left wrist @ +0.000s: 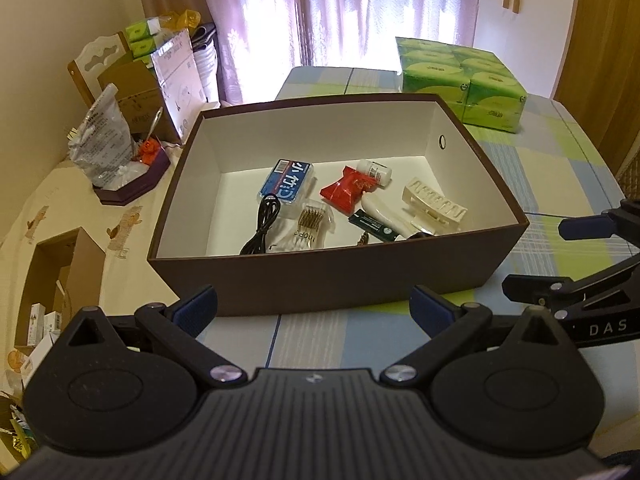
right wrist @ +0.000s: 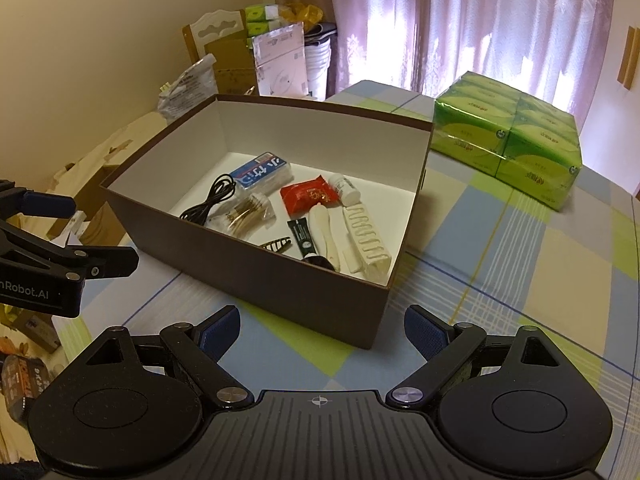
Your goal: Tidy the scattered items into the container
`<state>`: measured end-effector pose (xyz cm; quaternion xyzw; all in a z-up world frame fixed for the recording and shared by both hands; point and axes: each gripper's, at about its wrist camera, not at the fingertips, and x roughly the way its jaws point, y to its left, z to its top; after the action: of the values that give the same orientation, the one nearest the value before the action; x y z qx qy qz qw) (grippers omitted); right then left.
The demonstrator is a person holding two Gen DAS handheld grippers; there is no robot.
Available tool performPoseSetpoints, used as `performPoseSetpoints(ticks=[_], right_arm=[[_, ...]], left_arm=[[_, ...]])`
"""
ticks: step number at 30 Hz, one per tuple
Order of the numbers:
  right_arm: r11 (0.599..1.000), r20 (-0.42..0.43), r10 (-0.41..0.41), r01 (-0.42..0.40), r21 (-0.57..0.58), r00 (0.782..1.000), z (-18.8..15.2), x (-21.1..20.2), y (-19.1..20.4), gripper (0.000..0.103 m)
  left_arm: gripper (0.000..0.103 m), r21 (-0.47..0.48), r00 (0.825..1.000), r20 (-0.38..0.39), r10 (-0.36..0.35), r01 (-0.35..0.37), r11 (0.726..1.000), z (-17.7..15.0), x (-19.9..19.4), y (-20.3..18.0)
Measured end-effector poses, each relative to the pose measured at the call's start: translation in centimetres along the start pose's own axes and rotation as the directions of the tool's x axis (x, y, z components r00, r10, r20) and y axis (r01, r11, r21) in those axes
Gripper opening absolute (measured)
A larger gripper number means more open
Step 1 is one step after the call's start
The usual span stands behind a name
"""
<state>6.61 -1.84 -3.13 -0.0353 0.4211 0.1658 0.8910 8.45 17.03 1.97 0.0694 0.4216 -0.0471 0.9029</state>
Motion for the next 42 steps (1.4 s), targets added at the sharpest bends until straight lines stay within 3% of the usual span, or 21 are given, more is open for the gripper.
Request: performPoseSetpoints(ticks=[15,42], right_arm=[[0.999,-0.020,0.026,-0.027,-0.028,0.999,-1.3,-0.6,-0.5,0.094],[0.998,-0.023,0.044,-0.045,-0.044,0.999,-3.0,-2.4,-1.3,0.094]], left_arm=[[0.101,-0.052,0.999,-0.034,0.001,-0.003,0.999,-1.3,-0.9,-1.3],[0.101,-0.018,0.997,-0.053,0.055,-0.056,0.998,-2.6,-2.0,-4.0]])
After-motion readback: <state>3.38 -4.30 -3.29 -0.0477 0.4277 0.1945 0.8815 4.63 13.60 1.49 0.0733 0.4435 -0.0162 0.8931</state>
